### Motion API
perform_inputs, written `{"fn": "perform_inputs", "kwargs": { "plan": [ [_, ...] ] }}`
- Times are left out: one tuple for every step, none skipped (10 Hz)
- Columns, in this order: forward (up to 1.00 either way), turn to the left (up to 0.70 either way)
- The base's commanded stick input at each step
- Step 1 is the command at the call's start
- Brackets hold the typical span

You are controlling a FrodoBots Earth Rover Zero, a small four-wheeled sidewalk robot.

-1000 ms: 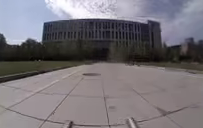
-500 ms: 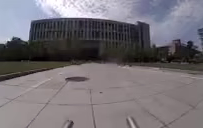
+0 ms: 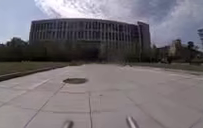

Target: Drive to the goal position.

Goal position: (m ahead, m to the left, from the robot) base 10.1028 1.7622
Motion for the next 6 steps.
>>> {"fn": "perform_inputs", "kwargs": {
  "plan": [
    [0.7, 0.0],
    [0.7, 0.0],
    [0.7, 0.0],
    [0.7, 0.0],
    [0.7, 0.0],
    [0.7, 0.0]
  ]
}}
